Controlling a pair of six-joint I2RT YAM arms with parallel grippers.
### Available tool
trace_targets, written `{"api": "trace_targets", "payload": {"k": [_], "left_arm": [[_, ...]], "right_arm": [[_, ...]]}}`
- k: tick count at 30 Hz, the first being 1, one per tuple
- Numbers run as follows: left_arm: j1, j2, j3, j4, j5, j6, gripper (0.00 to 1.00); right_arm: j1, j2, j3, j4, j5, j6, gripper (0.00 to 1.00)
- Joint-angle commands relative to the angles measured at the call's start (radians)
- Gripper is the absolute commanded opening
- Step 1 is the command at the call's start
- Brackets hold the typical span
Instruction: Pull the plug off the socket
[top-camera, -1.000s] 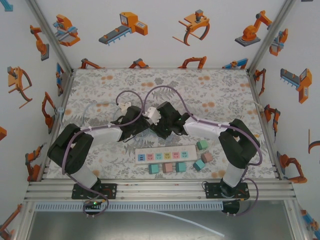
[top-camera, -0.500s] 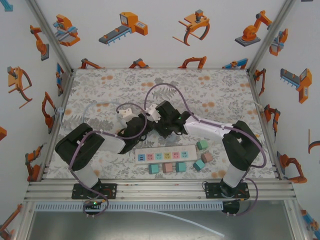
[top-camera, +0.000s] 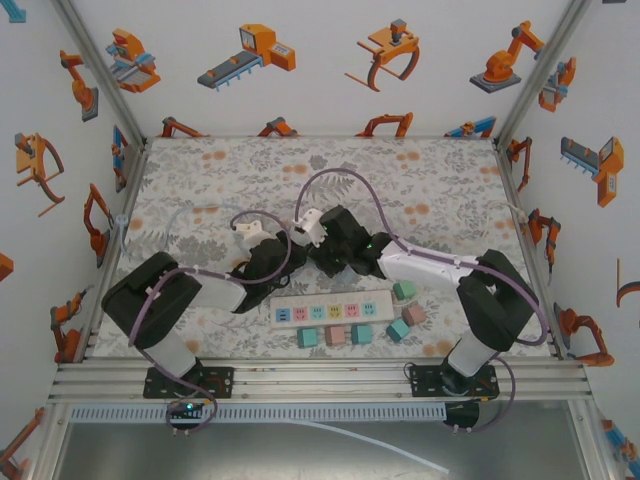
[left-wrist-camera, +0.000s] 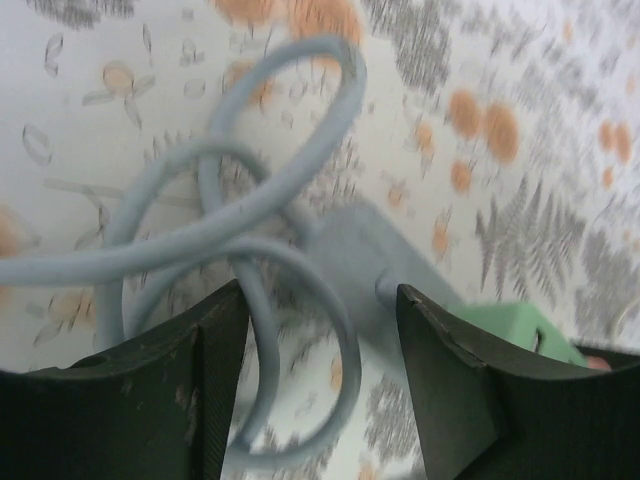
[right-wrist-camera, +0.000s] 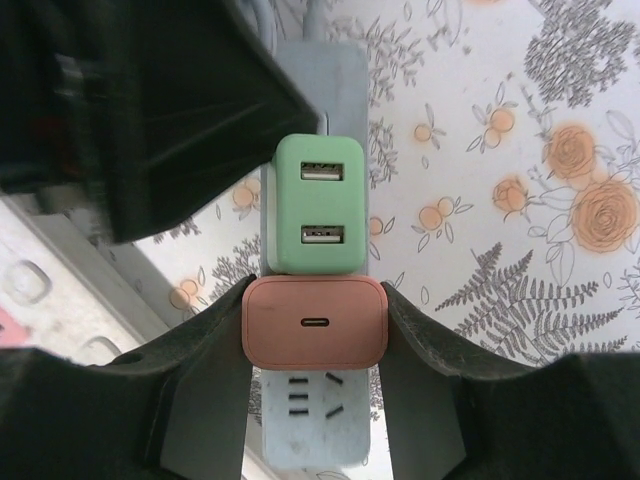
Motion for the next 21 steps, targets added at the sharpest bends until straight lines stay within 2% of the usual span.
{"api": "trace_targets", "payload": {"k": [1,3,5,7,9,10,15,18,21], "left_arm": [[-0.005,-0.03,-0.033,-0.579,0.117,0.083,0.62],[0.019,-0.09,-0.009,-0.622,0.132,0.098,0.67],[0.041,-0.139,0.007,-0.65,0.145,0.109,0.71],[0.067,-0.182,0.021,-0.677,0.164,0.116,0.73],[0.098,-0.227,0.03,-0.707,0.189,0.119,0.74],[0.111,-0.248,0.031,-0.715,0.2,0.123,0.74],[0.194,-0.349,0.05,-0.764,0.285,0.115,0.75],[0.253,-0.364,0.08,-0.794,0.338,0.105,0.76],[0.292,-0.339,0.122,-0.806,0.393,0.102,0.77]], "right_arm": [[0.008,0.005,-0.034,0.092,-0.017,-0.059,0.13],[0.008,-0.005,-0.033,0.083,-0.018,-0.052,0.22],[0.007,-0.02,-0.014,0.057,-0.009,-0.031,0.4],[0.007,-0.041,0.015,0.012,-0.011,-0.017,0.5],[0.008,-0.068,0.049,-0.031,-0.012,0.01,0.71],[0.008,-0.08,0.061,-0.047,-0.021,0.013,0.75],[0.008,-0.105,0.154,-0.098,-0.007,0.057,0.77],[0.008,-0.049,0.227,-0.145,0.01,0.031,0.75],[0.014,0.022,0.283,-0.184,-0.042,-0.018,0.73]]}}
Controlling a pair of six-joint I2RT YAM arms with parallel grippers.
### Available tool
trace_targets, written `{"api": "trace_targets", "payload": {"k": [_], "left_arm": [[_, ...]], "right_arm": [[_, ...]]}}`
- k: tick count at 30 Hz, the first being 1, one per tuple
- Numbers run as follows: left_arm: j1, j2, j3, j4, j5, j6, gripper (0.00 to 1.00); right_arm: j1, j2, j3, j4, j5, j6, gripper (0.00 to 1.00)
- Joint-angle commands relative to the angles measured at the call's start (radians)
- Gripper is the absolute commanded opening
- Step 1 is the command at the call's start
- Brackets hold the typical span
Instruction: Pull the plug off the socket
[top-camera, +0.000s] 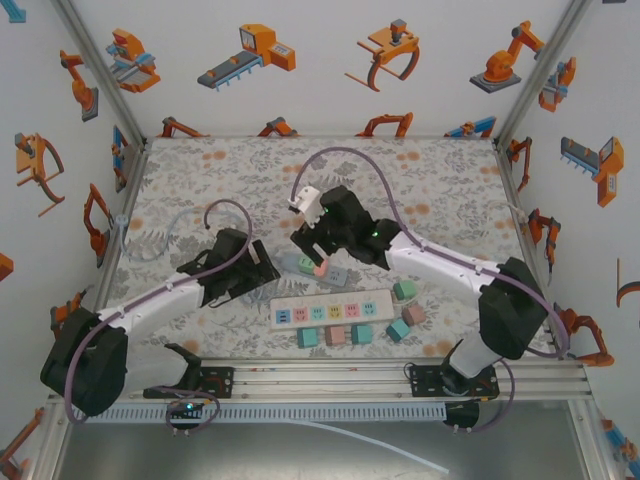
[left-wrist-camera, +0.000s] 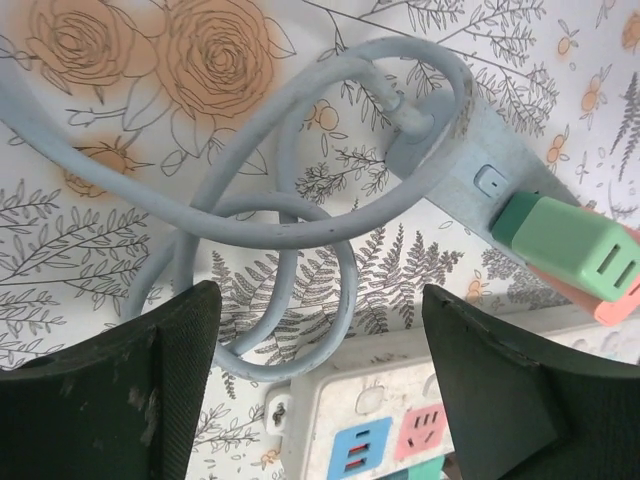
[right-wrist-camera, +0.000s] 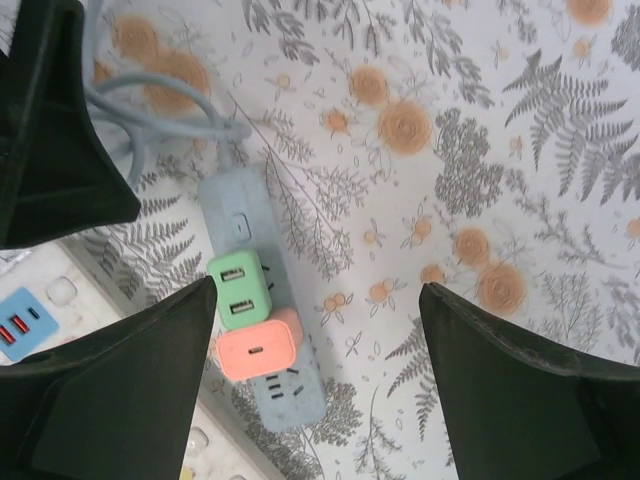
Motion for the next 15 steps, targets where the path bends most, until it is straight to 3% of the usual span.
{"api": "trace_targets", "payload": {"k": [1,10,15], "left_arm": [[0.033,0.022,0.062,-0.077,0.094,0.01,0.77],[0.067,0.124,0.131,-0.023,0.165,-0.024,0.79],[0.069,0.173,0.14,0.008,0.181,-0.023,0.79]], "right_arm": [[0.013,0.087,0.053,-0.08,-0.048,-0.044,0.74],[0.038,0.215,0.1,-0.118,-0.088,-0.142,0.69],[0.038,0.227,0.079,-0.118,-0.073,-0.147,0.54]]}}
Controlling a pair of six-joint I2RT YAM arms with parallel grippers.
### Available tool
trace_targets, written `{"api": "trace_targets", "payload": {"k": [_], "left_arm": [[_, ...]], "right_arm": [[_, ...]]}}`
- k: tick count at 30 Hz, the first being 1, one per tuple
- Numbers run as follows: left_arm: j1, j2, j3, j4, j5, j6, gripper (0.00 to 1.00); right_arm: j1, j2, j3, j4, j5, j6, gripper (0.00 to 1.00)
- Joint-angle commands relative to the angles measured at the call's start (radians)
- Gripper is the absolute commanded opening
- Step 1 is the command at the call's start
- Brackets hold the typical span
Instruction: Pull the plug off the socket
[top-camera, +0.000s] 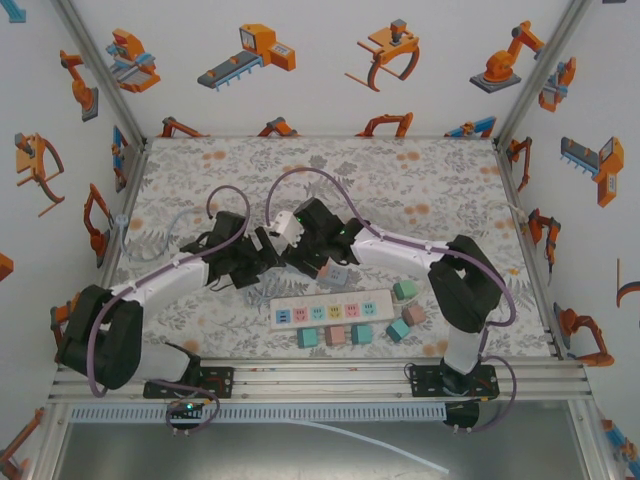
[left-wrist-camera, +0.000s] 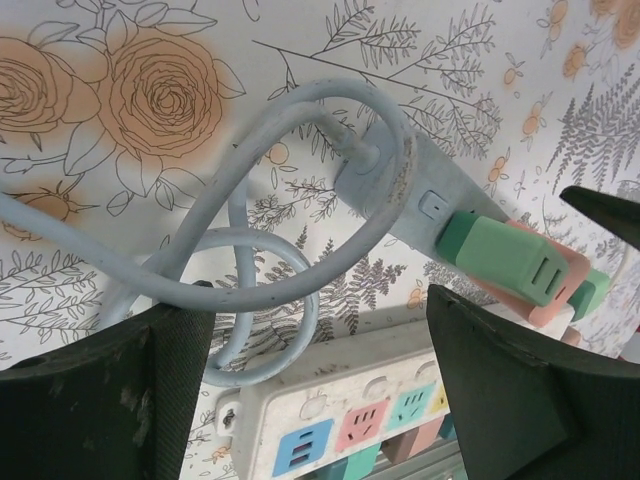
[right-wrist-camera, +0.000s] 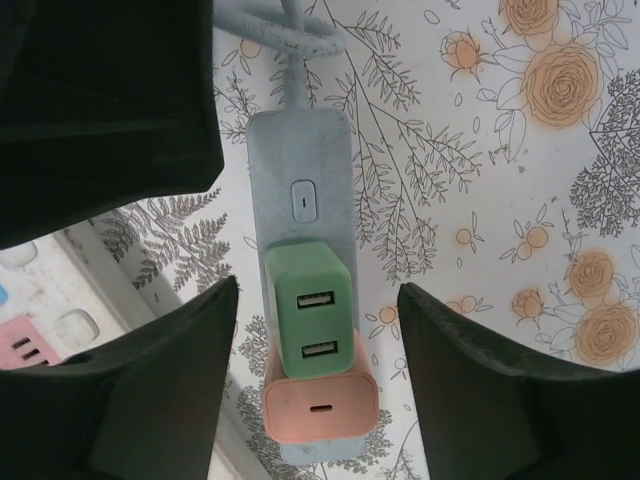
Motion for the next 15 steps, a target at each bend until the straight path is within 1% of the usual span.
{"api": "trace_targets", "payload": {"k": [1,5,9,12,15], "left_arm": [[0.007,0.032,0.024,0.024,0.033,-0.007,0.79],[0.0,0.084,0.04,0.038,0.062,0.016,0.79],[-0.008,0.108,0.043,0.058,0.06,0.009,0.79],[-0.008,0.123,0.046,0.066,0.049,0.001,0.79],[-0.01,0.157,0.057,0.065,0.029,0.006,0.76]], "right_arm": [[0.0,-0.008,-0.003,0.001,0.0,-0.024,0.51],[0.0,-0.004,-0.005,0.012,0.008,-0.034,0.41],[0.0,0.006,0.006,0.016,0.008,-0.045,0.36],[0.0,0.011,0.014,0.021,-0.021,-0.047,0.28],[0.0,0.002,0.015,0.029,-0.066,-0.037,0.24]]}}
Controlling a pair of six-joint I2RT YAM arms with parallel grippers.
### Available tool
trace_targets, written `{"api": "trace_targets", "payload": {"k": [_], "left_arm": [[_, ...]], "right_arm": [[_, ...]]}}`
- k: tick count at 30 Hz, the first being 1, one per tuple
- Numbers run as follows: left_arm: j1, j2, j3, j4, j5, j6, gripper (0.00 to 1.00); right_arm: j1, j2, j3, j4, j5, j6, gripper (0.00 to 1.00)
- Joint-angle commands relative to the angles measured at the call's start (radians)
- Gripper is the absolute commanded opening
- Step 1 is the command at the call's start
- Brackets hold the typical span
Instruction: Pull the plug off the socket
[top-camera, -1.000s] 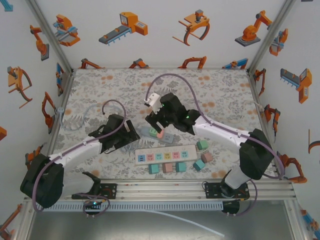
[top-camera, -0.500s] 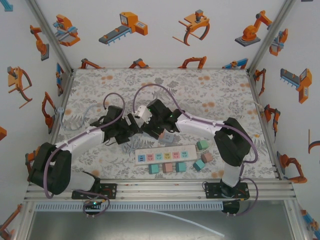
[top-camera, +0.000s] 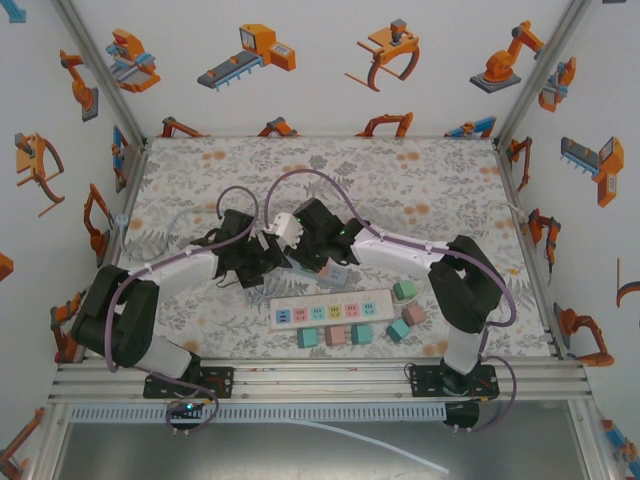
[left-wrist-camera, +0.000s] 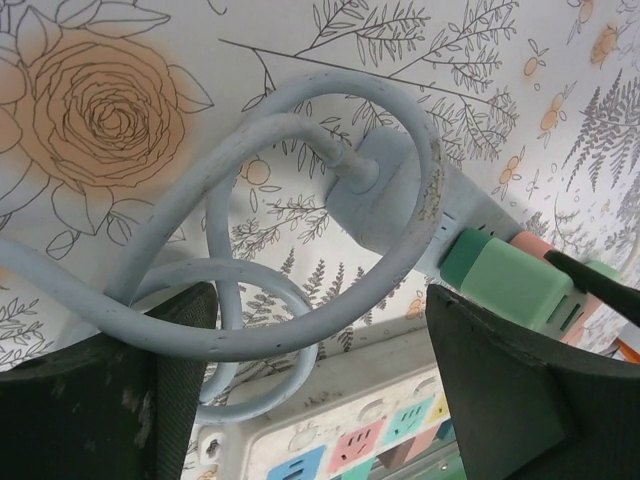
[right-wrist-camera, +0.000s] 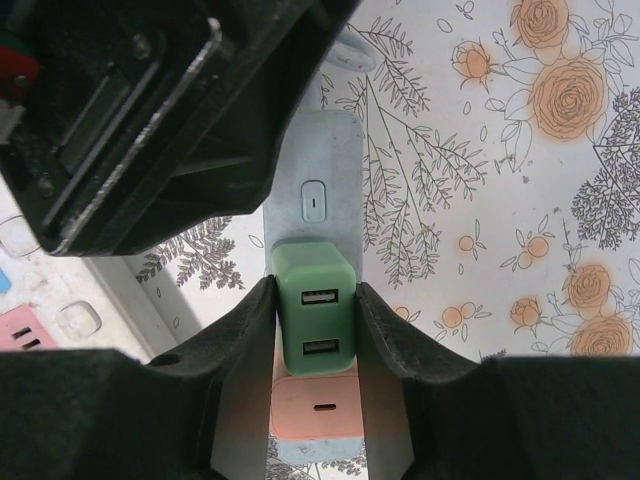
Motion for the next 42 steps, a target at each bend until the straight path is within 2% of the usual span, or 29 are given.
{"api": "trace_targets", "payload": {"k": [1,9,16,19,30,37,42], "left_arm": [[-0.008,0.051,0.026,0.016,-0.028,0.009,0.75],[-0.049,0.158,0.023,0.017,-0.063,0.024,0.68],[-0.126,0.184,-0.023,-0.07,-0.247,0.06,0.61],[-0.142,0.214,-0.05,-0.067,-0.28,0.048,0.59],[-0.15,0.295,-0.068,-0.012,-0.302,0.039,0.58],[-0.151,0.318,-0.074,-0.006,-0.306,0.045,0.58],[-0.148,0.316,-0.075,-0.004,-0.309,0.054,0.58]], "right_arm": [[0.002,-0.004,0.015,0.034,-0.061,0.0,0.24],[0.004,-0.034,0.019,0.08,-0.117,0.054,0.14],[0.003,-0.074,0.02,0.123,-0.078,0.058,0.1],[0.0,-0.088,0.01,0.126,-0.035,0.049,0.09],[-0.017,-0.182,-0.05,0.214,-0.056,0.087,0.08],[-0.092,-0.221,-0.107,0.332,-0.106,0.247,0.07],[-0.112,-0.242,-0.135,0.306,-0.093,0.22,0.05]]}}
